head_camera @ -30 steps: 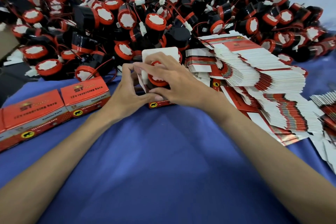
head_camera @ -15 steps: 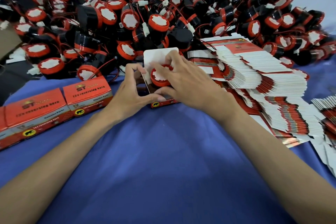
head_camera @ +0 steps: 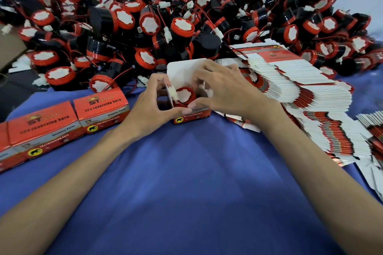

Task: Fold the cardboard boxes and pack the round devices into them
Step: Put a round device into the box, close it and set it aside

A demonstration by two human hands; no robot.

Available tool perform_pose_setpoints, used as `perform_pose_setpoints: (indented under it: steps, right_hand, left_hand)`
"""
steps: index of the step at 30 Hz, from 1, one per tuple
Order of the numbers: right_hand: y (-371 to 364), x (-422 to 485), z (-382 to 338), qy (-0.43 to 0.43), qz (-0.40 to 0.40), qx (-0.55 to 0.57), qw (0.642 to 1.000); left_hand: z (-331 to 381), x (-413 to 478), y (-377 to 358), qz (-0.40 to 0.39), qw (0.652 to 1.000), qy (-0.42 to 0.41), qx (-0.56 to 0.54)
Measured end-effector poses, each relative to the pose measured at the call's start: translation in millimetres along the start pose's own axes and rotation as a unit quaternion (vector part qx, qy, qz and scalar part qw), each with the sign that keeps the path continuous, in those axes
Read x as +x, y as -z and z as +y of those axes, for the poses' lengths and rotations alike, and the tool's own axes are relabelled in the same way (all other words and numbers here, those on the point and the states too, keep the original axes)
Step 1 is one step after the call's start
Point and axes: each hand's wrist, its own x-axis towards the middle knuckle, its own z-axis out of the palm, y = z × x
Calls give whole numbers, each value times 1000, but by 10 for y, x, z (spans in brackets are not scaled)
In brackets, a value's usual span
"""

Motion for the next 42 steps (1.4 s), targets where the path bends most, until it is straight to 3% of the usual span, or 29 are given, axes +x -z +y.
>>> perform_pose_setpoints:
  steps: [3, 9, 18, 23, 29, 35, 39, 42]
  right_hand:
    - [-23, 7, -6, 5, 20, 16, 1000]
    - [-62, -26, 31, 45, -36, 68, 996]
    - [-121, 35, 27, 23, -5, 99, 995]
    - [-177, 25, 12, 82, -52, 34, 995]
    - [-121, 31, -21, 65, -58, -63, 994]
    - [8, 37, 51, 54, -85, -53, 994]
    - [-87, 39, 13, 101, -25, -54, 993]
    - [-172, 7, -7, 126, -9, 18, 992]
  left_hand:
    - [-3, -1, 3, -4, 1000, -1, 12]
    - [-9, -11, -5, -14, 999, -6, 32]
    - [5, -37, -68, 26, 996, -11, 88]
    - [6, -31, -145, 76, 992, 4, 103]
    - [37, -30, -130, 76, 989, -2, 128]
    - [14, -44, -139, 77, 985, -14, 157]
    - [28, -56, -151, 91, 977, -26, 189]
    - [24, -62, -133, 93, 975, -29, 201]
